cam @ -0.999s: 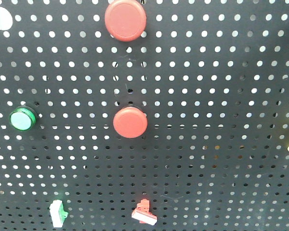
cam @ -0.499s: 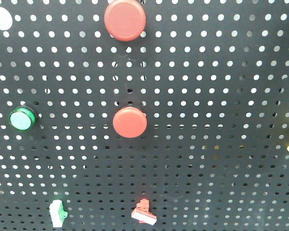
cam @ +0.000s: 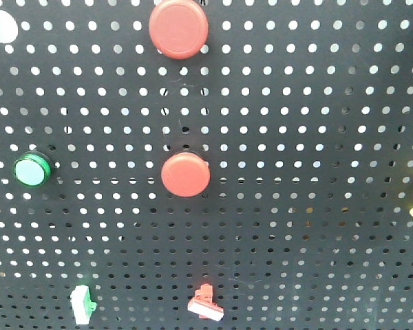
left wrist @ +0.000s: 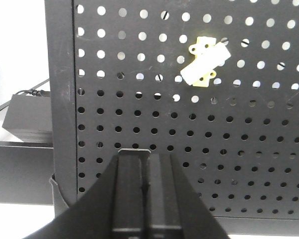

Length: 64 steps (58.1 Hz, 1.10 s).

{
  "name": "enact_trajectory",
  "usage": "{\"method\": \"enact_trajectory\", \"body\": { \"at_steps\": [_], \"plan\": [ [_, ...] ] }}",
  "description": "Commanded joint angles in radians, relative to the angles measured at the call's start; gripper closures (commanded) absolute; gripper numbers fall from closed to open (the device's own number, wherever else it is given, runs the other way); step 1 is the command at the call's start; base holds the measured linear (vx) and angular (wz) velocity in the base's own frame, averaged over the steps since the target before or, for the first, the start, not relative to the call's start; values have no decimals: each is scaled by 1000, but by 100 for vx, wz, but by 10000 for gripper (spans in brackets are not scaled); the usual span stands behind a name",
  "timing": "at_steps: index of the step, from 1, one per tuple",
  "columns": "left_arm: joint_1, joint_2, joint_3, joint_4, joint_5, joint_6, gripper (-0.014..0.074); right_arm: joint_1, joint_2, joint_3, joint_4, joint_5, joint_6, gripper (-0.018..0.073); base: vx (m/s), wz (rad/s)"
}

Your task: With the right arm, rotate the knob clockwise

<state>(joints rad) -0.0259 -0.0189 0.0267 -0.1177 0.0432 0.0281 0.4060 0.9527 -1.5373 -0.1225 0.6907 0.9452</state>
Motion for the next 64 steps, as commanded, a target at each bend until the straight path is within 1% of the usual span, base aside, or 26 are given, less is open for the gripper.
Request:
{"method": "enact_trajectory", "body": {
  "at_steps": [1, 4, 15, 19, 26, 32, 38, 42, 45, 48, 51, 53, 54, 56, 58, 60, 64],
  "plan": [
    [2, 0, 13, -8, -82, -6, 603, 0, 37, -22, -13, -237, -1, 478, 0, 0],
    [2, 0, 13, -8, -82, -6, 603, 0, 37, -22, -13, -237, -2, 446, 0, 0],
    [2, 0, 13, -8, -82, -6, 603, 0, 18, -22, -12, -232, -18, 265, 0, 0],
    [2, 0, 13, -8, -82, -6, 603, 0, 1, -22, -15, -206, -19, 204, 0, 0],
    [2, 0, 13, -8, -82, -6, 603, 0, -50, -22, -15, -124, -65, 157, 0, 0],
    [2, 0, 13, -8, -82, -6, 603, 0, -107, -22, -20, -21, -168, 159, 0, 0],
    [2, 0, 13, -8, -82, -6, 603, 0, -165, -19, -38, 74, -266, 190, 0, 0],
    [2, 0, 13, -8, -82, -6, 603, 0, -202, -19, -44, 143, -331, 244, 0, 0],
    [2, 0, 13, -8, -82, -6, 603, 0, -227, -19, -46, 196, -395, 305, 0, 0],
    [2, 0, 13, -8, -82, -6, 603, 0, -265, -19, -46, 254, -471, 400, 0, 0],
    [2, 0, 13, -8, -82, -6, 603, 0, -293, -19, -45, 297, -573, 482, 0, 0],
    [2, 0, 13, -8, -82, -6, 603, 0, -318, -15, -41, 330, -672, 550, 0, 0],
    [2, 0, 13, -8, -82, -6, 603, 0, -336, -9, -39, 335, -688, 576, 0, 0],
    [2, 0, 13, -8, -82, -6, 603, 0, -371, 17, -30, 336, -764, 575, 0, 0],
    [2, 0, 13, -8, -82, -6, 603, 0, -408, 35, -25, 330, -801, 574, 0, 0],
    [2, 0, 13, -8, -82, -6, 603, 0, -446, 73, -24, 316, -826, 573, 0, 0],
    [2, 0, 13, -8, -82, -6, 603, 0, -512, 180, -33, 269, -838, 570, 0, 0]
  ]
}}
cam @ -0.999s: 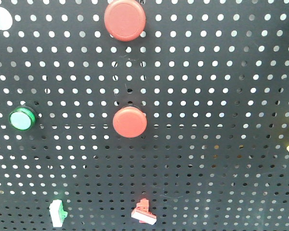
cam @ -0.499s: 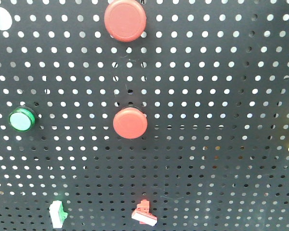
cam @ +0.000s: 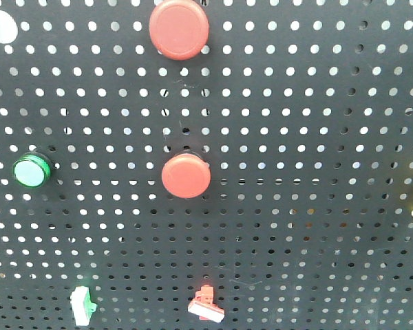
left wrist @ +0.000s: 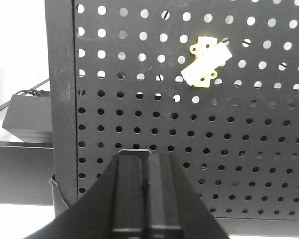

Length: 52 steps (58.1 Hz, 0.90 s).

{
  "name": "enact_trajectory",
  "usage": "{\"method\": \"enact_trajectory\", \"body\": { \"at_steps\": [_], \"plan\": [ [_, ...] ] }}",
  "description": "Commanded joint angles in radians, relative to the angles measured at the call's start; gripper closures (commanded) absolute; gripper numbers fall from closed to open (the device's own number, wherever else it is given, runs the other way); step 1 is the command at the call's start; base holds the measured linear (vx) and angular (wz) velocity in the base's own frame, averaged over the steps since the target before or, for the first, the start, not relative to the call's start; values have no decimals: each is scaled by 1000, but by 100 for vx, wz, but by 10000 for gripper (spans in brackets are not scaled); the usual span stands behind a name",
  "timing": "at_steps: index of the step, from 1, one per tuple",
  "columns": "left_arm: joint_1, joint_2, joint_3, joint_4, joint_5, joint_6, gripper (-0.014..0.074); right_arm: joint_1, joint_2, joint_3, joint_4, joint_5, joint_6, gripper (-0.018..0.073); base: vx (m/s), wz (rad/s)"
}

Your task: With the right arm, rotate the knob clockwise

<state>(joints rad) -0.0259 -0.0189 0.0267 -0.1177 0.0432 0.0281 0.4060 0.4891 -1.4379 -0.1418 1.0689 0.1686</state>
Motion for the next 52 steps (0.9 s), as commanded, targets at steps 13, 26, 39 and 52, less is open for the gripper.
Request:
{"method": "enact_trajectory", "body": {
  "at_steps": [13, 26, 39, 52],
  "plan": [
    [2, 0, 13, -8, -82, -6, 603, 0, -159, 522, -102, -529, -75, 568, 0, 0],
    [2, 0, 13, -8, -82, -6, 603, 0, -159, 821, -101, -813, -75, 568, 0, 0],
    [2, 0, 13, -8, -82, -6, 603, 0, -159, 1012, -101, -813, -75, 568, 0, 0],
    [2, 0, 13, -8, -82, -6, 603, -7, -175, 1177, -94, -827, -75, 568, 0, 0]
  ]
}}
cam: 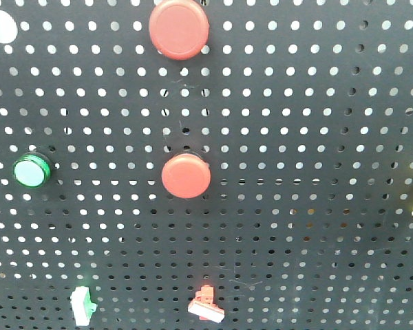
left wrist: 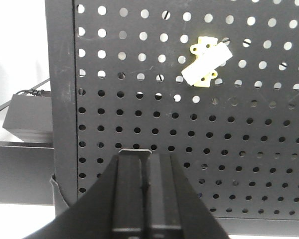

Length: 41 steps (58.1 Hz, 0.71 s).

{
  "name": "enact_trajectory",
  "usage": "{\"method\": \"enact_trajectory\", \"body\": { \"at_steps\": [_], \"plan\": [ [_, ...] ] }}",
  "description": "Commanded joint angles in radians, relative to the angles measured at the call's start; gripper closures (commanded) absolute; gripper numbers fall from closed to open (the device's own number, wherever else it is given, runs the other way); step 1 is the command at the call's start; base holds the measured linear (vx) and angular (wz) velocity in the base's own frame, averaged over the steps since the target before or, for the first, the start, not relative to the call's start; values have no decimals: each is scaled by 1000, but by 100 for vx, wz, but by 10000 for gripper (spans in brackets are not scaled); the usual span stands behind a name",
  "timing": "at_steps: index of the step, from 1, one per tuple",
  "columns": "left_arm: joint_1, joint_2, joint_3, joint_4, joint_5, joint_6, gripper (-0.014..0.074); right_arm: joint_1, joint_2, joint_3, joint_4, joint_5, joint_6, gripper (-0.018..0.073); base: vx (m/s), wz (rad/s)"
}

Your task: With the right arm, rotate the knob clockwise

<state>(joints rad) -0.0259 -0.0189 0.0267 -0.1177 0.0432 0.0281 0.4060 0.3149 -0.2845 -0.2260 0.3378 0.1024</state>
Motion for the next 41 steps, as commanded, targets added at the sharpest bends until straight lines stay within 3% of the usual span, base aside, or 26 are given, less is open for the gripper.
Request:
{"method": "enact_trajectory", "body": {
  "at_steps": [1, 11, 23, 29, 41],
  "plan": [
    [2, 0, 13, -8, -82, -6, 603, -16, -7, 36, -3, -104, -8, 568, 0, 0],
    [2, 0, 13, -8, -82, -6, 603, -186, -83, 186, 218, -198, -3, 568, 0, 0],
    [2, 0, 13, -8, -82, -6, 603, -384, -234, 302, 174, -224, -3, 568, 0, 0],
    [2, 0, 13, -8, -82, -6, 603, -419, -343, 321, 169, -183, -3, 568, 0, 0],
    [2, 0, 13, -8, -82, -6, 603, -420, -336, 321, 167, -193, -6, 568, 0, 0]
  ]
}}
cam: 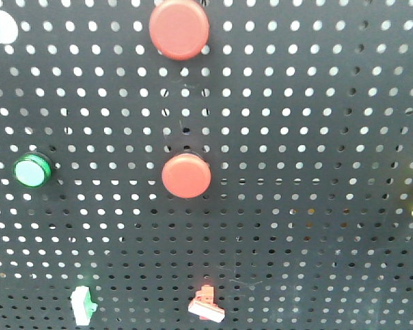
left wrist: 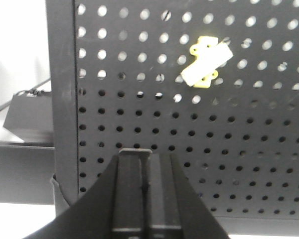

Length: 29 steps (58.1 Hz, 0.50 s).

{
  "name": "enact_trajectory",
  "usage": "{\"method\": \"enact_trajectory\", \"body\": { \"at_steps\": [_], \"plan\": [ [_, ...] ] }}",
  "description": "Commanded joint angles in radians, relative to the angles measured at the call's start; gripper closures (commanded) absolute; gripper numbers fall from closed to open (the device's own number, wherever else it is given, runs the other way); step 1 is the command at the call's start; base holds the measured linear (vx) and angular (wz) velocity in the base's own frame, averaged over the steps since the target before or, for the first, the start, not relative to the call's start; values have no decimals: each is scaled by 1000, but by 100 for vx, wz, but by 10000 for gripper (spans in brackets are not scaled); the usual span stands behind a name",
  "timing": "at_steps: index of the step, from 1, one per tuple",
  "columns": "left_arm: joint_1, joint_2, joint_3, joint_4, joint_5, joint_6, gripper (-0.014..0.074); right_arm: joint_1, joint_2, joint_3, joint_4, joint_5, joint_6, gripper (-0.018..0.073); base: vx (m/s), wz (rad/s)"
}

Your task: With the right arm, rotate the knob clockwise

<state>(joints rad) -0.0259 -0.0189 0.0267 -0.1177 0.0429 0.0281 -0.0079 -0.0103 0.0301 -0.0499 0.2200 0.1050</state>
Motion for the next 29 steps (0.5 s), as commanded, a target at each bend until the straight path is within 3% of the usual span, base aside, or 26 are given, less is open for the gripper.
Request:
{"method": "enact_trajectory", "body": {
  "at_steps": [1, 29],
  "plan": [
    [2, 0, 13, -8, -82, -6, 603, -6, -13, 6, -9, -75, -9, 568, 0, 0],
    [2, 0, 13, -8, -82, -6, 603, -5, -13, 6, -9, -75, -9, 568, 0, 0]
  ]
}}
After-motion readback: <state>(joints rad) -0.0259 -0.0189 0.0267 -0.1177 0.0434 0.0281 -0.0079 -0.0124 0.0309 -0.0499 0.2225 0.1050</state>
